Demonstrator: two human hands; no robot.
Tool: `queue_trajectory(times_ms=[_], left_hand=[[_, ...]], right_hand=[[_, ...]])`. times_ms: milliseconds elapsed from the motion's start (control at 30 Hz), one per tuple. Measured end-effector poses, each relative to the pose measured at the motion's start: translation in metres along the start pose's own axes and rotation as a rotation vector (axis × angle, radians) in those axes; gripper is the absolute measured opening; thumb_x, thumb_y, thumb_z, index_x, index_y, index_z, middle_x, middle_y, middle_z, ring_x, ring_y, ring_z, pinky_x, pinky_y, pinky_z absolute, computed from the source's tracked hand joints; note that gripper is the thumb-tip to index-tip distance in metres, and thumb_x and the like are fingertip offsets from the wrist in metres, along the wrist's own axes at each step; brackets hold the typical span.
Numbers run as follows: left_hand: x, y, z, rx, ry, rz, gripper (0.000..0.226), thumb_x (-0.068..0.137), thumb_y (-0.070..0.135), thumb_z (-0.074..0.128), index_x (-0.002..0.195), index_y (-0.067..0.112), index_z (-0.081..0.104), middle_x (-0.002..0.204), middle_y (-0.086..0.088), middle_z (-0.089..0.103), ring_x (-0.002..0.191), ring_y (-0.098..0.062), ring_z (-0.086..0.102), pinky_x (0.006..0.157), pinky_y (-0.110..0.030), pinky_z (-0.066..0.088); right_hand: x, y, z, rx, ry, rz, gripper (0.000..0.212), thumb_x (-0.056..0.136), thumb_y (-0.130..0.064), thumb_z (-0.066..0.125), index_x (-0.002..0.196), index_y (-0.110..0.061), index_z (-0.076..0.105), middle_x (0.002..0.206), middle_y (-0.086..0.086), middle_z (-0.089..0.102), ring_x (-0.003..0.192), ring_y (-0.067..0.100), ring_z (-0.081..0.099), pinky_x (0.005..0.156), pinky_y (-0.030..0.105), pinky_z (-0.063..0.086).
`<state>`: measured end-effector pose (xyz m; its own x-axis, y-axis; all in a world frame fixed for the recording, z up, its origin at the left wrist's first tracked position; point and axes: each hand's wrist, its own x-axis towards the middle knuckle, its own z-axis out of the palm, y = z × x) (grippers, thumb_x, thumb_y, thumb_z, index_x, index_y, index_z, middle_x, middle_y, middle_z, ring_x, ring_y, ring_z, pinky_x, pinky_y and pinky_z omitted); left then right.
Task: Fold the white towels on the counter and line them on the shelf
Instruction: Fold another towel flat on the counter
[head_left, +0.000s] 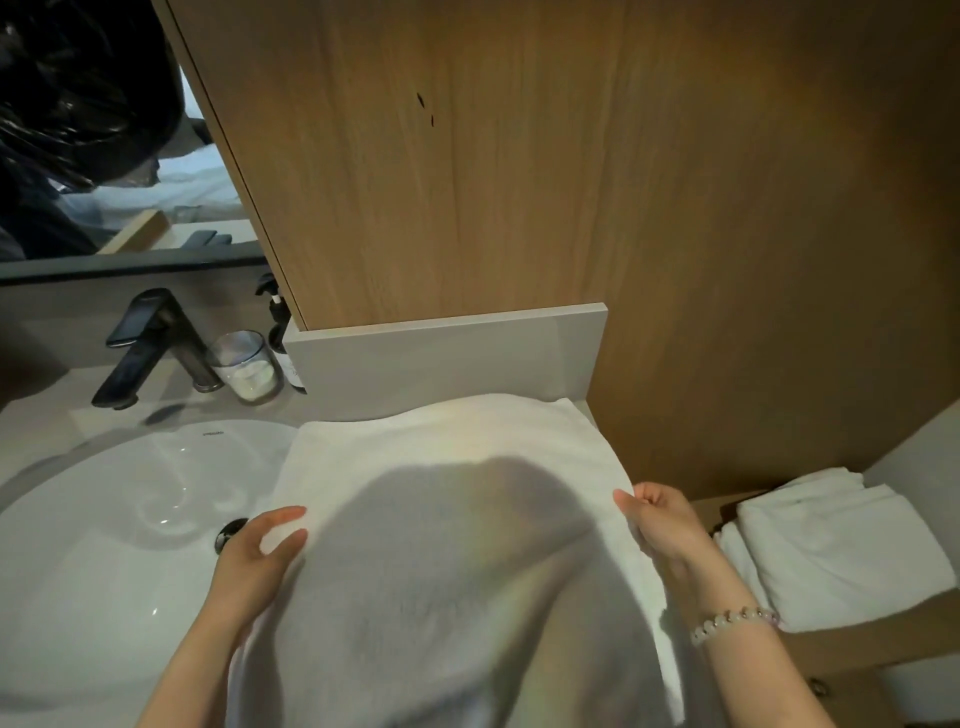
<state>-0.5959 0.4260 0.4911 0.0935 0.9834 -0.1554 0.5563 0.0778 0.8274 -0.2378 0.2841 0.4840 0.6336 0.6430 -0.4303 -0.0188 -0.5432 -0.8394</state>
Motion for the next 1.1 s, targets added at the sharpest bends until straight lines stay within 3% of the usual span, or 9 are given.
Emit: queue_trajectory(times_ms=[300,400,567,667,733,867,933,1033,1100], left_hand=[[-0.021,-0.006,-0.007,-0.081,0.003,-0.074,0.021,0.092,0.012,0.058,0.111,0.019,0.062,0.123,-0.002,0.054,0.122,-0.021,0.044,0.093,-0.029,0.032],[-0.041,-0.012,-0.009,-0.073,-0.015,-0.100,0.013,0.092,0.011,0.056,0.096,0.018,0.067,0.109,-0.002,0.060,0.109,-0.020,0.050,0.088,-0.027,0.034],[-0.058,-0.025,-0.001,0.021,0.029,-0.065,0.019,0.090,0.007,0.058,0.081,0.021,0.067,0.101,0.000,0.066,0.088,-0.019,0.052,0.061,0.004,0.033],[-0.059,-0.026,0.001,0.053,0.085,-0.057,0.015,0.089,0.003,0.059,0.084,0.015,0.066,0.101,-0.002,0.064,0.090,-0.019,0.051,0.062,0.006,0.030],[-0.062,-0.024,0.005,0.059,0.121,-0.063,0.011,0.090,0.003,0.058,0.089,0.010,0.066,0.100,-0.002,0.063,0.088,-0.017,0.051,0.062,0.008,0.029],[-0.068,-0.022,0.009,0.071,0.174,-0.048,0.008,0.089,0.007,0.059,0.092,0.012,0.065,0.102,-0.002,0.064,0.066,-0.002,0.050,0.067,-0.008,0.038],[-0.071,-0.022,0.008,0.037,0.163,-0.070,0.011,0.090,0.008,0.059,0.098,0.014,0.062,0.112,-0.005,0.062,0.085,-0.012,0.054,0.080,-0.024,0.036],[-0.085,-0.021,0.002,-0.028,0.137,-0.068,0.019,0.091,0.011,0.057,0.109,0.015,0.059,0.127,-0.006,0.055,0.120,-0.025,0.047,0.089,-0.028,0.032],[-0.100,-0.026,-0.004,-0.041,0.124,-0.078,0.022,0.091,0.015,0.058,0.113,0.017,0.058,0.129,-0.012,0.053,0.125,-0.030,0.045,0.091,-0.034,0.035]], right_hand=[[-0.011,0.014,-0.012,-0.078,-0.052,-0.006,0.046,0.087,-0.021,0.065,0.052,-0.016,0.036,0.045,0.000,0.034,0.040,0.011,0.028,0.041,0.016,0.027],[-0.028,0.024,-0.017,-0.130,-0.088,-0.014,0.043,0.083,-0.027,0.071,0.049,-0.016,0.047,0.049,0.002,0.045,0.050,0.014,0.040,0.056,0.024,0.033],[-0.035,0.021,-0.016,-0.422,-0.055,-0.112,0.030,0.089,-0.028,0.063,0.068,-0.007,0.065,0.069,0.012,0.060,0.069,0.021,0.050,0.061,0.030,0.031],[-0.029,0.027,-0.032,-0.318,-0.191,-0.123,0.038,0.092,-0.021,0.060,0.058,-0.011,0.046,0.059,0.009,0.044,0.059,0.020,0.038,0.059,0.030,0.026],[-0.029,0.030,-0.041,-0.245,-0.265,-0.088,0.033,0.094,-0.020,0.056,0.064,-0.009,0.048,0.061,0.010,0.043,0.060,0.020,0.036,0.060,0.029,0.028],[-0.031,0.031,-0.035,-0.266,-0.177,-0.062,0.035,0.093,-0.020,0.058,0.061,-0.011,0.046,0.051,0.005,0.042,0.050,0.015,0.035,0.054,0.026,0.030],[-0.038,0.034,-0.029,-0.253,-0.104,-0.041,0.039,0.091,-0.022,0.060,0.056,-0.014,0.045,0.047,0.002,0.043,0.048,0.016,0.037,0.055,0.026,0.033],[-0.060,0.043,-0.032,-0.236,-0.049,-0.037,0.056,0.088,-0.027,0.064,0.039,-0.019,0.038,0.039,-0.005,0.040,0.048,0.015,0.039,0.061,0.028,0.038],[-0.080,0.048,-0.033,-0.231,-0.075,0.006,0.060,0.086,-0.032,0.066,0.034,-0.020,0.037,0.040,-0.005,0.039,0.046,0.013,0.041,0.064,0.028,0.040]])
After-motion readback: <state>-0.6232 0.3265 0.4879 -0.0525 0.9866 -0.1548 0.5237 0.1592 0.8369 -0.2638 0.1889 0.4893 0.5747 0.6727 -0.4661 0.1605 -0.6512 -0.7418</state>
